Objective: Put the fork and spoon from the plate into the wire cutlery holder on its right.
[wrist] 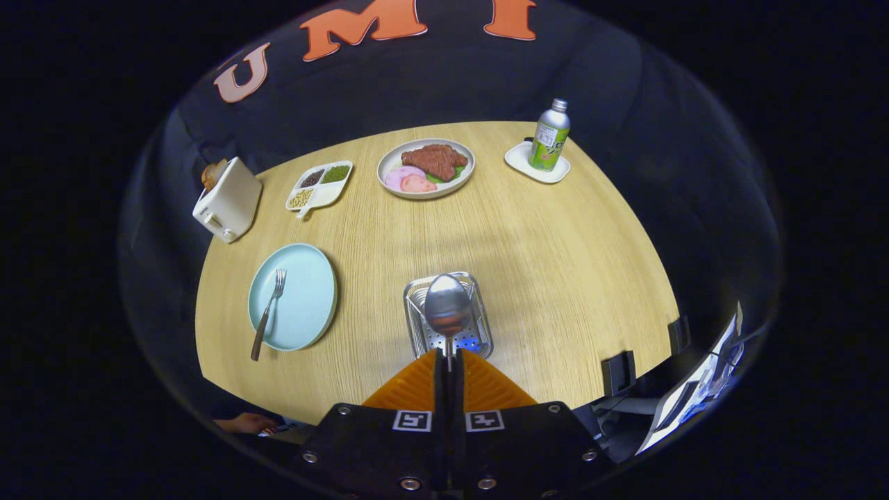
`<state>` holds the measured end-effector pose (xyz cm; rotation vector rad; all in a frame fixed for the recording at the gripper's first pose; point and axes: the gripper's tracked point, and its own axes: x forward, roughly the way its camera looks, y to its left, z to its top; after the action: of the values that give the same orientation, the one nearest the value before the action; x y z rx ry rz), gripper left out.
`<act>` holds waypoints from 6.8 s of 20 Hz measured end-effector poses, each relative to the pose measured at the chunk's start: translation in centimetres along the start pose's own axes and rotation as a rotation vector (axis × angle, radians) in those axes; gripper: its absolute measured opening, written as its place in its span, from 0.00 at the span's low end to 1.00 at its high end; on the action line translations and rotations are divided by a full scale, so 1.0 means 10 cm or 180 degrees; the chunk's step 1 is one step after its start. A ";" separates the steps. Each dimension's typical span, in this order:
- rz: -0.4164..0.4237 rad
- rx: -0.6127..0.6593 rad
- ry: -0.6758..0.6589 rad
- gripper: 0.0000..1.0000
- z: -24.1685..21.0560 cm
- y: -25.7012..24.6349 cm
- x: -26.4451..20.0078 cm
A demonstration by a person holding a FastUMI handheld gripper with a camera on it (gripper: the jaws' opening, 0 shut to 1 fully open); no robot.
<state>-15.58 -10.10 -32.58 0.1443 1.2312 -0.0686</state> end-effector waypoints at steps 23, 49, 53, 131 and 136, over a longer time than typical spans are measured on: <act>0.0458 -0.0570 -0.2270 0.54 1.79 0.47 -1.29; 0.0794 -0.0385 -0.3214 0.92 2.10 2.24 -1.90; 0.0851 -0.0475 -0.2438 0.92 1.78 2.60 -1.19; 0.0079 0.0344 0.0140 0.05 0.06 0.48 -0.04; 0.0155 0.0294 0.0240 0.05 -0.07 0.29 -0.04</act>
<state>-16.01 -7.15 -32.17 0.2592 1.2998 -0.0783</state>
